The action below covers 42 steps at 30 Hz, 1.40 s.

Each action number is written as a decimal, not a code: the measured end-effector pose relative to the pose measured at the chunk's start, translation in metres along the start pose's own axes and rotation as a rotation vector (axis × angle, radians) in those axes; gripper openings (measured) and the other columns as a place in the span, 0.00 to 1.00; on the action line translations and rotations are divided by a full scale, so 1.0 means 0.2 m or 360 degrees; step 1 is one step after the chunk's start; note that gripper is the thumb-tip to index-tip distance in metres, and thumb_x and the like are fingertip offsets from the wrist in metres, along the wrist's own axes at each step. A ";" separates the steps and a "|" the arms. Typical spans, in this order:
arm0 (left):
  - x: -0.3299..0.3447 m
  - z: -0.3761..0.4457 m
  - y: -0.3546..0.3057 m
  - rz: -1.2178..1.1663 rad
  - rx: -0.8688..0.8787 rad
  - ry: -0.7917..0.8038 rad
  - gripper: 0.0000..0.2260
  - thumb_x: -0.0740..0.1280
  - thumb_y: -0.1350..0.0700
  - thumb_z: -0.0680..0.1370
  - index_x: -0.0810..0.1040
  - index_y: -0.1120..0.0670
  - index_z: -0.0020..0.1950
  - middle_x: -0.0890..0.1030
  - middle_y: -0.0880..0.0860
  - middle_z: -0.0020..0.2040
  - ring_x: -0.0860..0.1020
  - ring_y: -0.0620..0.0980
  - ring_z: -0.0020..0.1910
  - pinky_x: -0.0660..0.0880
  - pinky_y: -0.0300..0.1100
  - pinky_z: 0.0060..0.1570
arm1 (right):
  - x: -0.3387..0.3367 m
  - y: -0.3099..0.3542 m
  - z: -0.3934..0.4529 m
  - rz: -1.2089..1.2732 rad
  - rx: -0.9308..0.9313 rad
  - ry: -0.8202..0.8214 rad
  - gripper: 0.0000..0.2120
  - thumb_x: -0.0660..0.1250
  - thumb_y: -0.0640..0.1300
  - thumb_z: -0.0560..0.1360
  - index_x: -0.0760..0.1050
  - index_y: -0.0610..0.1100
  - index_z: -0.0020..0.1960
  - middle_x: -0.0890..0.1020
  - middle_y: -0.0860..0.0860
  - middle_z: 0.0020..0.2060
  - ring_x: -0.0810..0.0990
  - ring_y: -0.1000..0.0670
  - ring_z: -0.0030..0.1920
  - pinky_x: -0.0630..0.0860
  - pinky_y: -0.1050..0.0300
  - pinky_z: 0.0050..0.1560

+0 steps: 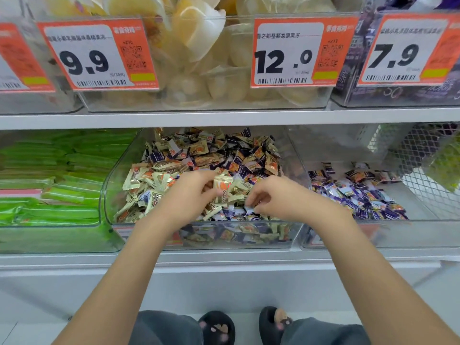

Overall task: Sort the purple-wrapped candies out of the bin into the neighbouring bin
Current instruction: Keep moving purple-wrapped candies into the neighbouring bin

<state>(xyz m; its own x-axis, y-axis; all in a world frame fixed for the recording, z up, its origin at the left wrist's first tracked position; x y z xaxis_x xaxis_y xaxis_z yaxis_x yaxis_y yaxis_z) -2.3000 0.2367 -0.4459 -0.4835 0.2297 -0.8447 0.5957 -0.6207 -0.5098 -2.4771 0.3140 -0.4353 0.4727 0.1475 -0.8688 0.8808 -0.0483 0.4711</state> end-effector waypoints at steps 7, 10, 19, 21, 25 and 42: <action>0.01 -0.01 0.00 0.0016 0.0008 0.0107 0.15 0.67 0.54 0.78 0.65 0.56 0.35 0.70 0.51 0.31 0.66 0.48 0.29 0.61 0.40 0.29 | 0.03 -0.07 0.12 -0.0277 0.0124 0.0523 0.31 0.71 0.49 0.74 0.62 0.57 0.73 0.63 0.53 0.74 0.66 0.47 0.70 0.66 0.55 0.67; 0.02 0.00 0.01 0.0007 0.0017 0.0116 0.14 0.67 0.55 0.77 0.67 0.58 0.36 0.72 0.53 0.33 0.67 0.49 0.31 0.62 0.40 0.30 | 0.05 -0.08 0.15 -0.0311 0.0064 0.0611 0.39 0.74 0.54 0.69 0.58 0.60 0.74 0.60 0.54 0.75 0.62 0.48 0.72 0.64 0.48 0.70; 0.02 0.01 0.02 0.0000 -0.0005 0.0102 0.16 0.68 0.56 0.77 0.65 0.55 0.34 0.71 0.50 0.34 0.66 0.45 0.31 0.65 0.29 0.30 | 0.10 -0.11 0.17 -0.0085 -0.0056 0.0497 0.29 0.75 0.54 0.68 0.66 0.63 0.64 0.68 0.56 0.68 0.69 0.52 0.57 0.69 0.55 0.55; 0.02 0.01 0.01 -0.0013 -0.0005 0.0098 0.16 0.68 0.56 0.77 0.65 0.55 0.34 0.70 0.50 0.33 0.66 0.45 0.31 0.65 0.28 0.31 | 0.10 -0.11 0.16 -0.0029 -0.0097 0.0456 0.25 0.75 0.54 0.68 0.69 0.61 0.61 0.68 0.56 0.67 0.70 0.53 0.57 0.69 0.56 0.56; 0.02 0.01 0.02 -0.0034 -0.0009 0.0101 0.16 0.68 0.56 0.76 0.65 0.55 0.34 0.70 0.50 0.33 0.65 0.44 0.31 0.65 0.29 0.31 | 0.08 -0.11 0.15 0.0137 -0.0193 0.0310 0.17 0.73 0.50 0.71 0.70 0.59 0.55 0.72 0.56 0.62 0.71 0.53 0.59 0.66 0.58 0.53; 0.05 -0.02 -0.05 0.0188 0.0014 0.0149 0.15 0.68 0.54 0.77 0.66 0.54 0.34 0.76 0.54 0.36 0.76 0.55 0.38 0.74 0.49 0.40 | -0.06 -0.06 0.01 0.0447 -0.0271 -0.0479 0.13 0.73 0.55 0.69 0.71 0.68 0.46 0.79 0.63 0.54 0.77 0.62 0.49 0.71 0.63 0.48</action>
<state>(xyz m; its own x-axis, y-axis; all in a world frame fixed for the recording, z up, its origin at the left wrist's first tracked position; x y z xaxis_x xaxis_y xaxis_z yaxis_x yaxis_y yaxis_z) -2.3079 0.2486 -0.4507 -0.3483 0.2235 -0.9103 0.6389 -0.6540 -0.4050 -2.4933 0.3103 -0.4317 0.7021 -0.1436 -0.6974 0.7119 0.1219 0.6916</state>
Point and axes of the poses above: each hand's wrist, its own z-axis towards the middle knuckle, its own x-axis out of the palm, y = z × x, the point moved 1 cm from there along z, towards the middle knuckle
